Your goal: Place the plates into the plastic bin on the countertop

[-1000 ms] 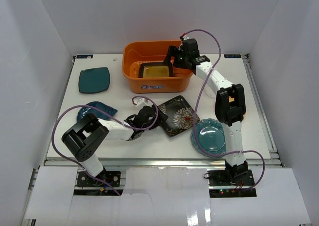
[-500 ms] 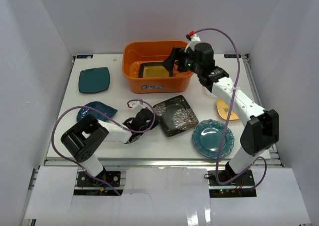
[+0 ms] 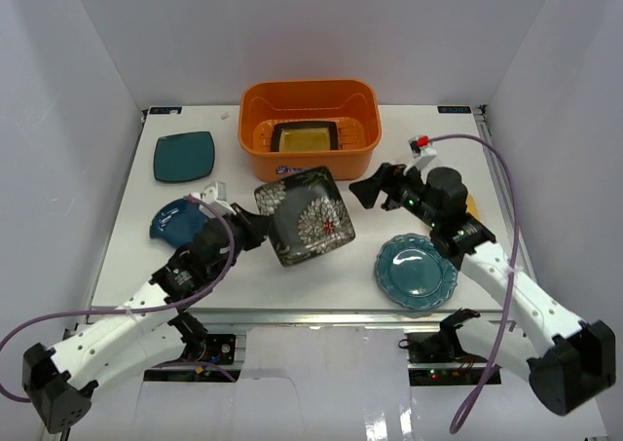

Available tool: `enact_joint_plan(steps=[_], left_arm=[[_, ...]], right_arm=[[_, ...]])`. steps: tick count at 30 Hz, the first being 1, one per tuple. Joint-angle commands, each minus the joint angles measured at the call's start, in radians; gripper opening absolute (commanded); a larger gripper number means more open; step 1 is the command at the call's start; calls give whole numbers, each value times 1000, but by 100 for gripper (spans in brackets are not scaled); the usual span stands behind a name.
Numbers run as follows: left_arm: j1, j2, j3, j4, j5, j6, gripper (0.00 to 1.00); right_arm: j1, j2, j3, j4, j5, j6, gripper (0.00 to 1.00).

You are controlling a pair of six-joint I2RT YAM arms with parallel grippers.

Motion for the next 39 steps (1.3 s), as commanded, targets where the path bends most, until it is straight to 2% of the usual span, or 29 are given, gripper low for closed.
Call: enact_joint_plan(steps=[1, 3, 4, 6, 8, 9, 10, 13, 15, 16, 22, 27, 35, 38, 39], left_arm=[[9, -51, 246, 58, -32, 108, 0], [12, -1, 373, 75, -41, 179, 0], [14, 71, 415, 89, -47, 214, 0], [22, 159, 545, 121, -58, 321, 0], [84, 304, 637, 127, -17, 364, 0], [124, 353, 727, 124, 37, 361, 0], [228, 448, 774, 104, 178, 337, 0], [346, 597, 953, 61, 310, 299, 0], [387, 752, 1063, 23, 358, 309, 0], [397, 809, 1182, -30, 387, 311, 0], [482, 1200, 1524, -129, 572, 290, 0], [502, 1352, 1633, -170, 623, 262, 0], [506, 1402, 1550, -181, 625, 288, 0], [508, 1425, 1543, -190, 619, 300, 34], [508, 1428, 1541, -197, 617, 309, 52]], right_arm=[[-1, -148, -126, 67, 114, 39, 89], [1, -195, -169, 58, 140, 56, 72], [-1, -230, -199, 45, 142, 57, 44], [-1, -257, -216, 20, 142, 58, 20], [0, -265, -235, -3, 122, 54, 18], [1, -272, -242, -9, 103, 53, 18], [1, -278, -248, -14, 94, 51, 18], [1, -310, -285, -29, 80, 47, 18], [1, -338, -307, -48, 74, 42, 18], [2, -346, -314, -52, 69, 42, 18], [5, -404, -367, -78, 17, 59, 18], [7, -409, -373, -95, 16, 47, 18], [10, -386, -387, -74, 5, 50, 19], [13, -364, -385, -65, 2, 50, 21], [14, -361, -387, -61, 0, 53, 21]])
